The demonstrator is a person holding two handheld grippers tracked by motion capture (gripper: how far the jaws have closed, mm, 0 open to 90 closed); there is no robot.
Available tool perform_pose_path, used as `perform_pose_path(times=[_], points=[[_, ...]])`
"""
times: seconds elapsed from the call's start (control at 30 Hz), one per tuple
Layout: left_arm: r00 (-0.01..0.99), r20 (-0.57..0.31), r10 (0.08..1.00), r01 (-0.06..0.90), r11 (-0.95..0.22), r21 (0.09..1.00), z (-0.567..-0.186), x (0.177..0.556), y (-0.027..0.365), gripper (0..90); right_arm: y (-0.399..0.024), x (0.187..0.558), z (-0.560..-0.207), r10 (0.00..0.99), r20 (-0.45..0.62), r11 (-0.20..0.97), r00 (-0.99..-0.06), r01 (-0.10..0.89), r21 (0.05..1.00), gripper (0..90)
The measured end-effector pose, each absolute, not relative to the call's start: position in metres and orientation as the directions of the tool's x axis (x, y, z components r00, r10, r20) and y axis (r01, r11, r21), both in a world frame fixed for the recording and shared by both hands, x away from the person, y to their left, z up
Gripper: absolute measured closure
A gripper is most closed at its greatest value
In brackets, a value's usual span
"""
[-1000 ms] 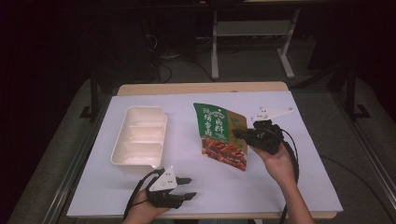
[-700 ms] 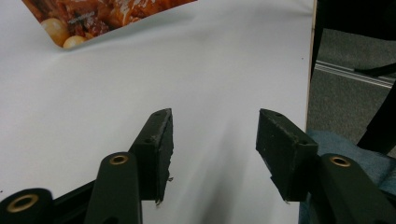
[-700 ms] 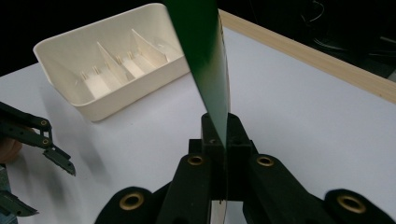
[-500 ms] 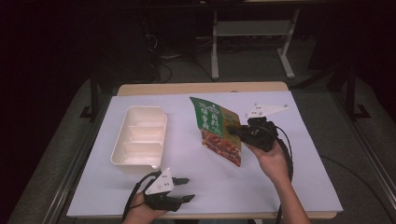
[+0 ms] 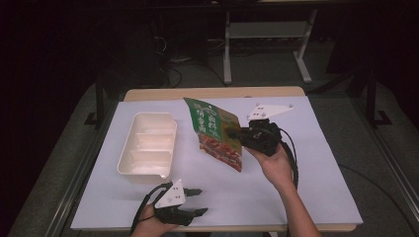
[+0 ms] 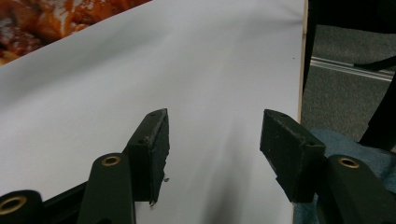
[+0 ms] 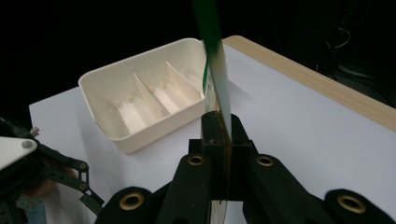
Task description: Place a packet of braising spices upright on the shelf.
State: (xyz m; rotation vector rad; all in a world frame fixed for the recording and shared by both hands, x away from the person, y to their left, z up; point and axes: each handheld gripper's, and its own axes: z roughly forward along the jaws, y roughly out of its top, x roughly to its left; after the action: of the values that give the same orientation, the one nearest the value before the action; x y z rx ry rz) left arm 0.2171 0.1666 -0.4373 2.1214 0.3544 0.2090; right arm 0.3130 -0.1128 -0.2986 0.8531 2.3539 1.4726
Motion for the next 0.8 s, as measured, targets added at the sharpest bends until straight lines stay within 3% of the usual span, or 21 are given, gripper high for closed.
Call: perform_pose_path(times=[0.8], points=[[0.951, 0.028, 0.308, 0.147, -0.528, 0.836, -0.436, 0.215, 0.166, 40.9, -0.058, 0.317, -0.274, 0.500, 0.087, 0.334, -0.862, 0.284, 0.899, 89.7]])
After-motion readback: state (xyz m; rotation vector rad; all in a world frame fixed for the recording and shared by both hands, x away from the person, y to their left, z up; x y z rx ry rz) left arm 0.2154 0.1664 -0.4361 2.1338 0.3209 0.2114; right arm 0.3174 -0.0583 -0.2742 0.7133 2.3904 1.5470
